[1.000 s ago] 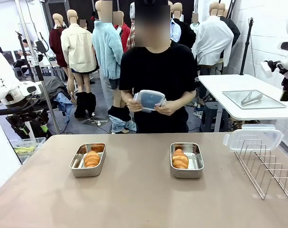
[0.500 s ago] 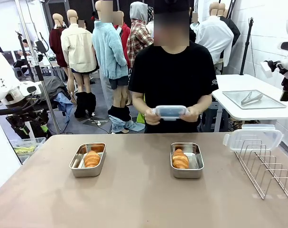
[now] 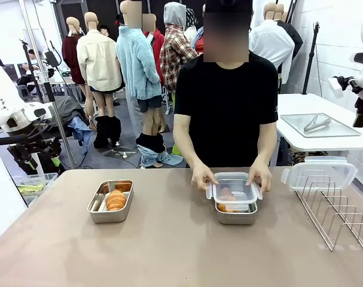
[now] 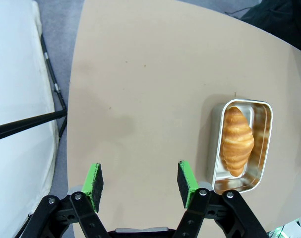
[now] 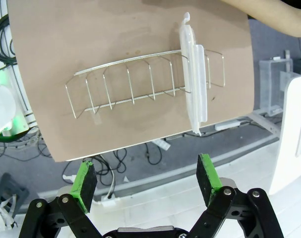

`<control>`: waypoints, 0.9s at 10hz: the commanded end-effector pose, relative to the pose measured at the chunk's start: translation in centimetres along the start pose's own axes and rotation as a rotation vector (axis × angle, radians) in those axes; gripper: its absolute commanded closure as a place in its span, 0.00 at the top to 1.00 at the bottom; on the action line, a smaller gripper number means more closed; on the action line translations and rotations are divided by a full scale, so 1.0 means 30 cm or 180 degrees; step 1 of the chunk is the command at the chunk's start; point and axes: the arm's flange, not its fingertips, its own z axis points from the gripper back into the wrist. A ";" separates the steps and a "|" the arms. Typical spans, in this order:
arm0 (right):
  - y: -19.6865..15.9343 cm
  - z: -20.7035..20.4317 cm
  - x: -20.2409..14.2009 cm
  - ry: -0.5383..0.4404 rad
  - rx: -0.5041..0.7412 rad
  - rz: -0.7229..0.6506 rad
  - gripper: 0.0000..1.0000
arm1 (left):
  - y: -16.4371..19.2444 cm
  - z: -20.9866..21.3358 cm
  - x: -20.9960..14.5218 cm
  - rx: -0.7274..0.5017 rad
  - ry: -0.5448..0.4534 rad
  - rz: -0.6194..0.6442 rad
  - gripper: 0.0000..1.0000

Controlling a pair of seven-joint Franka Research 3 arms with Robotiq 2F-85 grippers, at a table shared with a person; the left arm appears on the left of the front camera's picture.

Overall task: Place the bread in airtight containers.
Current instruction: Pick up one Airtight Container lid and hand it to the human.

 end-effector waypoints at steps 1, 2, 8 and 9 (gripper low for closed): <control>0.003 0.006 0.000 0.0033 0.0030 -0.0056 1.00 | 0.003 0.006 0.000 0.0037 -0.0006 -0.0031 0.78; 0.003 0.006 0.000 0.0033 0.0030 -0.0056 1.00 | 0.003 0.006 0.000 0.0037 -0.0006 -0.0031 0.78; 0.003 0.006 0.000 0.0033 0.0030 -0.0056 1.00 | 0.003 0.006 0.000 0.0037 -0.0006 -0.0031 0.78; 0.003 0.006 0.000 0.0033 0.0030 -0.0056 1.00 | 0.003 0.006 0.000 0.0037 -0.0006 -0.0031 0.78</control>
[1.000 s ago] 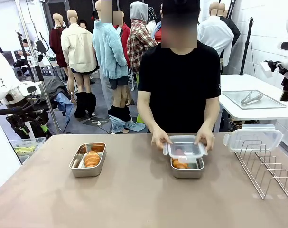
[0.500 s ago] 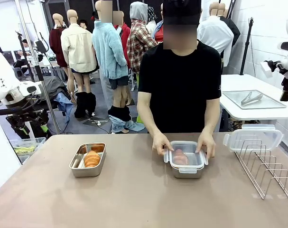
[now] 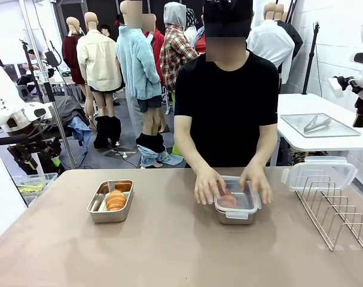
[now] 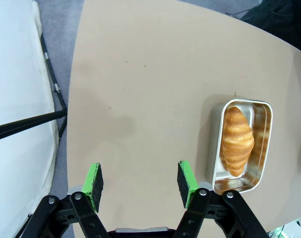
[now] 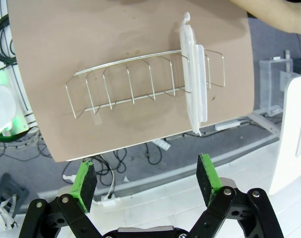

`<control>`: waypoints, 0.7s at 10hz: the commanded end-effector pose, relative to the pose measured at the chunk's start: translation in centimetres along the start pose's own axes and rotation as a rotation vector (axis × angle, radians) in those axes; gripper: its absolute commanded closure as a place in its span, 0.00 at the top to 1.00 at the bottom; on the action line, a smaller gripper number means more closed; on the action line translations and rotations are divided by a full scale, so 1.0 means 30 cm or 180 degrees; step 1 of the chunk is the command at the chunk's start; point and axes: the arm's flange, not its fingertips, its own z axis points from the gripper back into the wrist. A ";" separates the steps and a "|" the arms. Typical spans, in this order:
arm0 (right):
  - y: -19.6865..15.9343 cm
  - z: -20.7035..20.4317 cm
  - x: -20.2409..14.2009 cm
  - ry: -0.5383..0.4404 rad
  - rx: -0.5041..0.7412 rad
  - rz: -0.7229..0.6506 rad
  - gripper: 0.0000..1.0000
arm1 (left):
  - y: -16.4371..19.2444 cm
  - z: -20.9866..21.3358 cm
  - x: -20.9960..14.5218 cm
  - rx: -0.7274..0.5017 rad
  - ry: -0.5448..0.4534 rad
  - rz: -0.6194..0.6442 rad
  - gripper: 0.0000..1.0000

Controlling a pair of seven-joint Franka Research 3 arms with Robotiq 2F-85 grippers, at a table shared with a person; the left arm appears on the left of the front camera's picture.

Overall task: Place the bread in airtight containers.
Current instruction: Pick up one Airtight Container lid and hand it to the human.

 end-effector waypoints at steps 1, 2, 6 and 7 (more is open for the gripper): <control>0.003 0.006 0.000 0.0033 0.0030 -0.0055 1.00 | 0.003 0.006 0.000 0.0037 -0.0006 -0.0031 0.78; 0.003 0.006 0.000 0.0033 0.0030 -0.0055 1.00 | 0.003 0.006 0.000 0.0037 -0.0006 -0.0031 0.78; 0.003 0.006 0.000 0.0033 0.0030 -0.0055 1.00 | 0.003 0.006 0.000 0.0037 -0.0006 -0.0031 0.78; 0.003 0.006 0.000 0.0033 0.0030 -0.0055 1.00 | 0.003 0.006 0.000 0.0037 -0.0006 -0.0031 0.78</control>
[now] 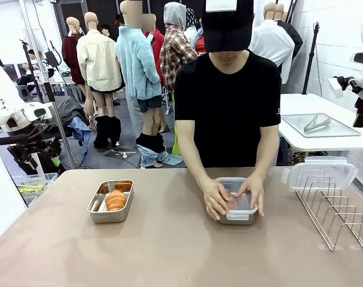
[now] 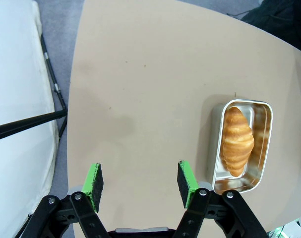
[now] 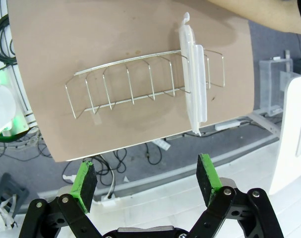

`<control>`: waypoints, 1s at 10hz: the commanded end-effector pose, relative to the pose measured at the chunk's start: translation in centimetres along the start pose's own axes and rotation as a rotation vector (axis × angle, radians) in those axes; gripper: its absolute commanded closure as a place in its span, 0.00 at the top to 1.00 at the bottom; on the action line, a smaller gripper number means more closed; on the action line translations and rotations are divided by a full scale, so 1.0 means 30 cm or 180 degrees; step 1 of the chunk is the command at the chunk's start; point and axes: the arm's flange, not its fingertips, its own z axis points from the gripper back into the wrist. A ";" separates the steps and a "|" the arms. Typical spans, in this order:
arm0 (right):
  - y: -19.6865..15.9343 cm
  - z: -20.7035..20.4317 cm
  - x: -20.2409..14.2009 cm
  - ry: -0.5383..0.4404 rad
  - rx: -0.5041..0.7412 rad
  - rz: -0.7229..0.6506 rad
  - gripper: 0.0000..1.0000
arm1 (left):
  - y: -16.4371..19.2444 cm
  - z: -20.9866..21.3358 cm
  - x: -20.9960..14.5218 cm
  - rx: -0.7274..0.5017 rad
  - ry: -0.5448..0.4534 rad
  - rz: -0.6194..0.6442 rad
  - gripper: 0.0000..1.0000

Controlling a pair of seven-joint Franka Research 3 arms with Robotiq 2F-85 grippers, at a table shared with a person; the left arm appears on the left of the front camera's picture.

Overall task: Place the bread in airtight containers.
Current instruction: Pick up one Airtight Container lid and hand it to the human.

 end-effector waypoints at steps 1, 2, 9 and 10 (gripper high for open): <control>0.003 0.006 0.000 0.0033 0.0030 -0.0055 1.00 | 0.003 0.006 0.000 0.0037 -0.0006 -0.0031 0.78; 0.003 0.006 0.000 0.0033 0.0030 -0.0055 1.00 | 0.003 0.006 0.000 0.0037 -0.0006 -0.0031 0.78; 0.003 0.006 0.000 0.0033 0.0030 -0.0055 1.00 | 0.003 0.006 0.000 0.0037 -0.0006 -0.0031 0.78; 0.003 0.006 0.000 0.0033 0.0030 -0.0055 1.00 | 0.003 0.006 0.000 0.0037 -0.0006 -0.0031 0.78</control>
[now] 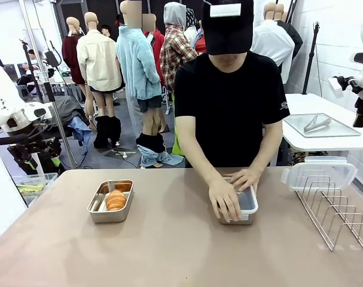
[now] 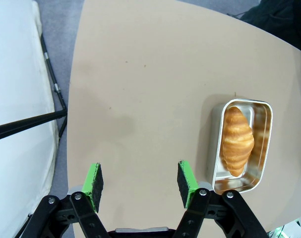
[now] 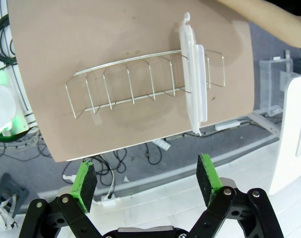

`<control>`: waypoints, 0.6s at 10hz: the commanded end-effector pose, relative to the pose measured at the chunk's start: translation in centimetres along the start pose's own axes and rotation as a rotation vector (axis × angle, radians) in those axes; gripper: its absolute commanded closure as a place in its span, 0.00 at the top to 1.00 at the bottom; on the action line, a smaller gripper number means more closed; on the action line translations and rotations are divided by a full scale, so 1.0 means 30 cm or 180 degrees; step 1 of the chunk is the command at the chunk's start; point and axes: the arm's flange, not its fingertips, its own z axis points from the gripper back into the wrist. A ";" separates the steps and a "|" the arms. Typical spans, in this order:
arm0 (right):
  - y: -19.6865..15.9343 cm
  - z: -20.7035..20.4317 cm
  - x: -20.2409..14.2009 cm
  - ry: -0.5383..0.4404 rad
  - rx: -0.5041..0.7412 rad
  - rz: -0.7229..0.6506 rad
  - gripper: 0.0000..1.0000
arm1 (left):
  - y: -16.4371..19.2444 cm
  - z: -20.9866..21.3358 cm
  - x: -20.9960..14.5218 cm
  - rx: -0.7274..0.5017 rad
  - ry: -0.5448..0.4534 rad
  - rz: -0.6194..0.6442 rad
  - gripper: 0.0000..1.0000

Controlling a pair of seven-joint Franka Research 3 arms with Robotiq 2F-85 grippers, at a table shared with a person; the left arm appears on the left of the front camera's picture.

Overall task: Place the bread in airtight containers.
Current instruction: Pick up one Airtight Container lid and hand it to the human.

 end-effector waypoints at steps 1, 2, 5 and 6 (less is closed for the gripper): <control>0.003 0.006 0.000 0.0033 0.0030 -0.0055 1.00 | 0.003 0.006 0.000 0.0037 -0.0006 -0.0031 0.78; 0.003 0.006 0.000 0.0033 0.0030 -0.0055 1.00 | 0.003 0.006 0.000 0.0037 -0.0006 -0.0031 0.78; 0.003 0.006 0.000 0.0033 0.0030 -0.0055 1.00 | 0.003 0.006 0.000 0.0037 -0.0006 -0.0031 0.78; 0.003 0.006 0.000 0.0033 0.0030 -0.0055 1.00 | 0.003 0.006 0.000 0.0037 -0.0006 -0.0031 0.78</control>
